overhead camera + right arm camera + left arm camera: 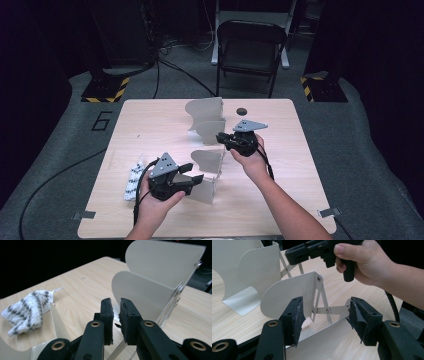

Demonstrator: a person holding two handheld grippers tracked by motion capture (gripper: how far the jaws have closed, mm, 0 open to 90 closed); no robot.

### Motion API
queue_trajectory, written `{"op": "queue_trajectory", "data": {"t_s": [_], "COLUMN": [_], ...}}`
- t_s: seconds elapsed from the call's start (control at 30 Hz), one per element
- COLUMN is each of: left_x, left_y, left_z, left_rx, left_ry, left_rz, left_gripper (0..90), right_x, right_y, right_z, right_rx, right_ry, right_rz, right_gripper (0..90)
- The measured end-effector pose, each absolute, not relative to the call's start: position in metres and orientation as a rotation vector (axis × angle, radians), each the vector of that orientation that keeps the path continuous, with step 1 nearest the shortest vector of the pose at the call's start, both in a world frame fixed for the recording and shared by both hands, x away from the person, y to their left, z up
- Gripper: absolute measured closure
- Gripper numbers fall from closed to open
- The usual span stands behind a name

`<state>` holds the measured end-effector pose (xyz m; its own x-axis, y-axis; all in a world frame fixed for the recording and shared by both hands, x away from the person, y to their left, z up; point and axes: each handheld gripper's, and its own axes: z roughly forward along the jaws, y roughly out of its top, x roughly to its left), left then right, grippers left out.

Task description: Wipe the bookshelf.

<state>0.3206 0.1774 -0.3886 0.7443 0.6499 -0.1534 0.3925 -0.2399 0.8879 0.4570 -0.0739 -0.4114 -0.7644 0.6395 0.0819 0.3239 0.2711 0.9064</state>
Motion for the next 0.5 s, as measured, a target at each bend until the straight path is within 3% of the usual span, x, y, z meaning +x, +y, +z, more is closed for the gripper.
{"op": "queue_trajectory", "data": {"t_s": [0.3, 0.5], "left_x": [0.320, 0.317], "left_y": [0.164, 0.151], "left_z": [-0.388, -0.389], "left_rx": [1.890, 1.910], "left_ry": [0.793, 0.766], "left_rz": [0.277, 0.284], "left_gripper": [41.8, 46.4], "right_x": [0.457, 0.467], "right_y": [-0.076, -0.084], "right_z": [-0.407, -0.411], "right_rx": [0.893, 0.919], "right_ry": [2.174, 2.210], "right_rz": [1.487, 1.470], "right_gripper": [74.0, 80.0]}}
